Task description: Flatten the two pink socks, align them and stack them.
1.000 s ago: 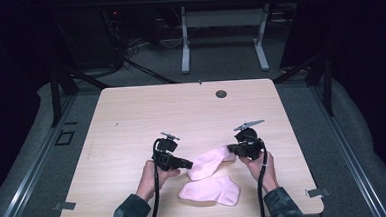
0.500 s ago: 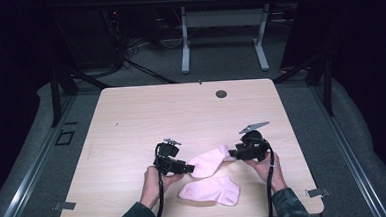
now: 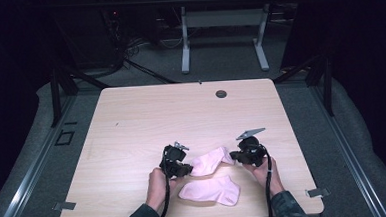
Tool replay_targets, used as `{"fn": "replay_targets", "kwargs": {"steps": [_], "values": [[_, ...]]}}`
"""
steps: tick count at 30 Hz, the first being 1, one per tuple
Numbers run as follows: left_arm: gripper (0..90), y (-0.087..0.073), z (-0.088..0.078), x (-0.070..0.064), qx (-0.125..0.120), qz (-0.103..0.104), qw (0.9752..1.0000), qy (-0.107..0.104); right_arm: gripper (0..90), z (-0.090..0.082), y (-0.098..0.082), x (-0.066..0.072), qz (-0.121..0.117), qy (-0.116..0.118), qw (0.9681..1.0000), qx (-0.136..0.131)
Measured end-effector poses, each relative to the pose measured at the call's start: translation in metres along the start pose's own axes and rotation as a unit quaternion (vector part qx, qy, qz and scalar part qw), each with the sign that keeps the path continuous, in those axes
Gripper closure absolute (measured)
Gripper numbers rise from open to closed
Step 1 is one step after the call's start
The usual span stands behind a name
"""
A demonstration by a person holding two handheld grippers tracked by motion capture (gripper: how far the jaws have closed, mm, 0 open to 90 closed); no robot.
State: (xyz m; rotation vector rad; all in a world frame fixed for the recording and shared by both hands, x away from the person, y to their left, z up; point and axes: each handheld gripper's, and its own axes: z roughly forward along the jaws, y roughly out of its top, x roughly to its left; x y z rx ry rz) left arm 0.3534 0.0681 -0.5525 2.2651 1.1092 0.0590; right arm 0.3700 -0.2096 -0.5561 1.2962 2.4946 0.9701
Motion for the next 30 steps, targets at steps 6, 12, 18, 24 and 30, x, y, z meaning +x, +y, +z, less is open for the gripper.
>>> {"fn": "replay_targets", "kwargs": {"steps": [6, 12, 18, 24, 30], "values": [[87.4, 0.001, -0.012, 0.006, -0.021, -0.017, 0.9992, -0.028, 89.9, -0.026, 0.000, 0.008, 0.026, -0.008, 0.9995, -0.017], [87.2, 0.008, -0.036, 0.015, -0.043, -0.045, 0.9948, -0.081, 89.7, -0.071, 0.011, 0.013, 0.081, 0.023, 0.9959, -0.031], [86.0, 0.003, -0.019, 0.030, -0.005, -0.054, 0.9975, -0.046, 87.6, -0.025, 0.013, 0.005, 0.046, -0.026, 0.9982, 0.027], [73.7, -0.003, -0.017, 0.035, -0.001, -0.056, 0.9983, -0.016, 74.1, -0.008, 0.004, 0.006, 0.015, -0.037, 0.9988, 0.027], [59.1, -0.001, -0.018, 0.033, -0.006, -0.049, 0.9987, 0.008, 60.8, -0.011, 0.009, 0.013, 0.008, -0.023, 0.9997, 0.011]]}}
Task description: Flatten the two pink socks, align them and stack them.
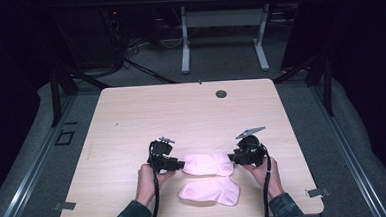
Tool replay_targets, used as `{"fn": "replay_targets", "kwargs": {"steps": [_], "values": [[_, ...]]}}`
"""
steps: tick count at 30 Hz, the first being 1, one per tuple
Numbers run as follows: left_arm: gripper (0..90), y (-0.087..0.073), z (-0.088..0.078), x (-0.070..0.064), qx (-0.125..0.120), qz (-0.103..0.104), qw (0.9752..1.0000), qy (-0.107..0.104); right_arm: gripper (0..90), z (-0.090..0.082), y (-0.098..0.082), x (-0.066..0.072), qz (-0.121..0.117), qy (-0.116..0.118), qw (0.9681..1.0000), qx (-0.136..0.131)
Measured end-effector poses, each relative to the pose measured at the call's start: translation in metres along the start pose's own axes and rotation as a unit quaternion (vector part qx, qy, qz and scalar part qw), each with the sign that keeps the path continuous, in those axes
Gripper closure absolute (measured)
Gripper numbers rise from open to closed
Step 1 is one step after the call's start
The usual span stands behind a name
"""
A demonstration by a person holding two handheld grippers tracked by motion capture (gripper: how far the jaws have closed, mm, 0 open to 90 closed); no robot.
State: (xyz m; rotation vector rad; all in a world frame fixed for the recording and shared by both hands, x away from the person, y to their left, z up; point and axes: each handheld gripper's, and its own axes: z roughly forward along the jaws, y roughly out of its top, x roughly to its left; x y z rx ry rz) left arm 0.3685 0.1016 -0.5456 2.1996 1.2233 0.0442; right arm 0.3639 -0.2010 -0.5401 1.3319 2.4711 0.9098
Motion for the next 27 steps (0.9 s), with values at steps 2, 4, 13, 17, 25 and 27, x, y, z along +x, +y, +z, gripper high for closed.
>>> {"fn": "replay_targets", "kwargs": {"steps": [2, 4, 13, 17, 25, 27], "values": [[54.6, 0.001, 0.003, -0.002, 0.002, 0.010, 0.9999, 0.009, 56.5, 0.003, 0.002, 0.003, -0.003, -0.002, 0.9999, 0.010], [56.2, 0.002, 0.006, -0.004, 0.007, 0.014, 0.9998, 0.016, 56.5, 0.008, 0.003, 0.005, -0.010, -0.008, 0.9997, 0.022], [65.4, 0.003, 0.013, -0.008, 0.013, 0.026, 0.9993, 0.024, 65.3, 0.018, 0.004, 0.010, -0.018, -0.011, 0.9988, 0.045], [70.5, 0.001, 0.015, -0.009, 0.016, 0.031, 0.9990, 0.027, 70.7, 0.021, 0.004, 0.012, -0.021, -0.012, 0.9984, 0.051], [74.6, -0.002, 0.017, -0.008, 0.017, 0.037, 0.9989, 0.025, 82.6, 0.024, 0.003, 0.014, -0.032, -0.013, 0.9977, 0.059], [76.2, -0.003, 0.018, -0.008, 0.017, 0.036, 0.9990, 0.023, 84.4, 0.025, 0.003, 0.014, -0.030, -0.013, 0.9979, 0.055]]}}
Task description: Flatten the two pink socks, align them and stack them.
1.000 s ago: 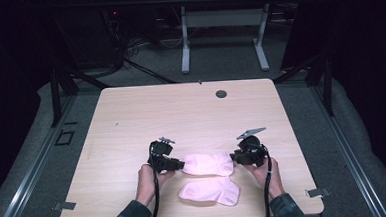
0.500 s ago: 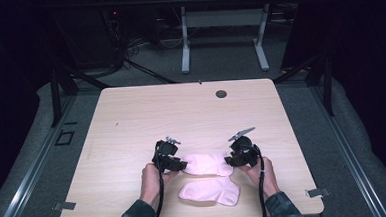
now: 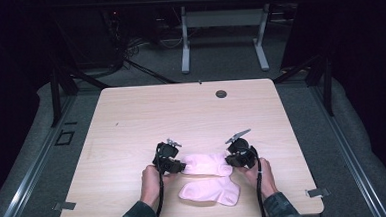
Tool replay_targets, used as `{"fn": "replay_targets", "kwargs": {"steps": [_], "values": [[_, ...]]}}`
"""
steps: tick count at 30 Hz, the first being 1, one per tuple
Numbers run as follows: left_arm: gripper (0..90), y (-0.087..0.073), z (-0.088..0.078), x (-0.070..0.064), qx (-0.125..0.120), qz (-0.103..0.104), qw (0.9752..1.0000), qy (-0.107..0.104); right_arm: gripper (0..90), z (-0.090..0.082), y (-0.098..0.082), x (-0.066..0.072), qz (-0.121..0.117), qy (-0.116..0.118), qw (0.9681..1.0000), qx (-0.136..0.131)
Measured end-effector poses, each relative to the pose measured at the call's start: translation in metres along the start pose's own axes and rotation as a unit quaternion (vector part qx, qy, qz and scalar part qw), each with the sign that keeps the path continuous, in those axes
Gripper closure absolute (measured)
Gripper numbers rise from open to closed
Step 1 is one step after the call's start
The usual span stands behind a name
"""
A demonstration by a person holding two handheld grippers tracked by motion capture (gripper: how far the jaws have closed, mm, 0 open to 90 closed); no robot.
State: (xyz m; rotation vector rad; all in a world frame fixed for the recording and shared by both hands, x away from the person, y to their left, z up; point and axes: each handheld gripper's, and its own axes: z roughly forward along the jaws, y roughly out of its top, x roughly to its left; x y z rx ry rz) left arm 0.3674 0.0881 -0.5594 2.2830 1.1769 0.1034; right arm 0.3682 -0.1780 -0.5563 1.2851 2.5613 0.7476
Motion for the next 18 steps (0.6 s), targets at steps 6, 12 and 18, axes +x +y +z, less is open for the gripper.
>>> {"fn": "replay_targets", "kwargs": {"steps": [6, 12, 18], "values": [[83.2, -0.002, 0.001, 0.000, -0.006, 0.001, 1.0000, -0.002, 87.2, -0.001, -0.001, -0.001, 0.002, 0.001, 1.0000, -0.003], [87.6, -0.003, -0.011, -0.003, -0.026, 0.002, 0.9996, -0.015, 88.1, -0.018, 0.001, -0.001, 0.006, 0.002, 0.9997, -0.022], [87.6, -0.003, -0.045, -0.013, -0.052, -0.008, 0.9970, -0.056, 88.1, -0.063, 0.001, 0.006, 0.010, 0.003, 0.9985, -0.053]]}}
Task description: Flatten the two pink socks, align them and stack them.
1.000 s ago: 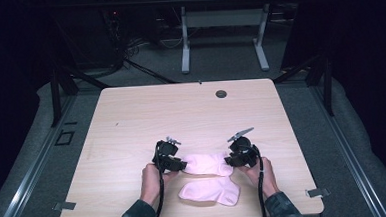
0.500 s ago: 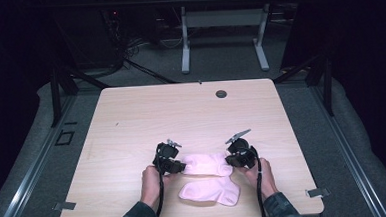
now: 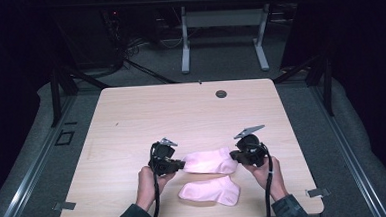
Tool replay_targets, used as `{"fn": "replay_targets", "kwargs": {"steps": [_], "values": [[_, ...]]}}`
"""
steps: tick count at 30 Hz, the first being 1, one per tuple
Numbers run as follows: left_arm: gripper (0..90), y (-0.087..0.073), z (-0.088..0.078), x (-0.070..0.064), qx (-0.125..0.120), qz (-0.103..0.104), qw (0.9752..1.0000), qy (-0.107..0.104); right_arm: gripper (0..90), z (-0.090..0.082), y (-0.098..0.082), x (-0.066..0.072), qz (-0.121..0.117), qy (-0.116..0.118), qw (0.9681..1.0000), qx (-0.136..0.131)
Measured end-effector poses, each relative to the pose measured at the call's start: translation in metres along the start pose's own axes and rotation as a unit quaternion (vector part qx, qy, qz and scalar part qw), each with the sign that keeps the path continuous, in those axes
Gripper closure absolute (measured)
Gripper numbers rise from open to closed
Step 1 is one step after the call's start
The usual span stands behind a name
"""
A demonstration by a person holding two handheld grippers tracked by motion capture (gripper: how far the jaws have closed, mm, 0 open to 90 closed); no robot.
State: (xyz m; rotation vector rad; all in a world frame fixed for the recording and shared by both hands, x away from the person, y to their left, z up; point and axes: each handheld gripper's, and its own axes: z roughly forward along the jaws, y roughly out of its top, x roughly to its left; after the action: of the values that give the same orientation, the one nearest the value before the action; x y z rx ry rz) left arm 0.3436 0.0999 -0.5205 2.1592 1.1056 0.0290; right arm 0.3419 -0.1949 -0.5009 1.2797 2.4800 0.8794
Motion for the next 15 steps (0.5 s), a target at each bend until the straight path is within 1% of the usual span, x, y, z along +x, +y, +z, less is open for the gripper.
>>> {"fn": "replay_targets", "kwargs": {"steps": [1, 3, 4, 6, 7, 8, 9, 11, 12, 13, 14, 15], "values": [[87.6, 0.000, -0.006, -0.003, -0.003, 0.001, 1.0000, -0.006, 88.1, -0.009, 0.000, 0.002, 0.002, 0.002, 1.0000, -0.007], [87.6, -0.003, -0.016, -0.008, -0.008, -0.001, 0.9997, -0.024, 88.1, -0.026, -0.001, 0.008, 0.002, -0.002, 0.9999, -0.015], [87.6, -0.006, -0.021, -0.011, -0.009, -0.001, 0.9996, -0.028, 88.1, -0.033, -0.002, 0.012, 0.001, -0.004, 0.9998, -0.019], [87.6, -0.012, -0.024, -0.018, -0.005, 0.000, 0.9992, -0.039, 88.1, -0.045, -0.006, 0.019, -0.006, -0.003, 0.9998, -0.017], [87.5, -0.012, -0.024, -0.018, -0.005, 0.000, 0.9992, -0.039, 88.1, -0.045, -0.006, 0.019, -0.006, -0.003, 0.9998, -0.017], [87.5, -0.015, -0.025, -0.021, -0.002, 0.002, 0.9990, -0.045, 88.0, -0.052, -0.011, 0.026, -0.008, -0.005, 0.9999, -0.011], [87.5, -0.023, -0.024, -0.027, 0.005, 0.008, 0.9989, -0.046, 88.0, -0.053, -0.014, 0.029, -0.009, -0.002, 0.9999, -0.010], [87.5, -0.032, -0.020, -0.030, 0.014, 0.013, 0.9990, -0.040, 87.9, -0.053, -0.021, 0.034, -0.016, -0.002, 0.9998, 0.006], [87.4, -0.036, -0.017, -0.030, 0.019, 0.011, 0.9989, -0.040, 88.0, -0.050, -0.025, 0.035, -0.014, 0.003, 0.9998, 0.011], [87.4, -0.036, -0.017, -0.030, 0.019, 0.011, 0.9989, -0.040, 87.9, -0.046, -0.029, 0.036, -0.014, 0.004, 0.9996, 0.022], [87.4, -0.045, -0.010, -0.029, 0.034, 0.012, 0.9987, -0.035, 87.9, -0.040, -0.033, 0.037, -0.011, 0.006, 0.9995, 0.029], [87.4, -0.049, -0.006, -0.028, 0.039, 0.012, 0.9987, -0.030, 87.9, -0.034, -0.036, 0.037, -0.010, 0.011, 0.9992, 0.036]]}}
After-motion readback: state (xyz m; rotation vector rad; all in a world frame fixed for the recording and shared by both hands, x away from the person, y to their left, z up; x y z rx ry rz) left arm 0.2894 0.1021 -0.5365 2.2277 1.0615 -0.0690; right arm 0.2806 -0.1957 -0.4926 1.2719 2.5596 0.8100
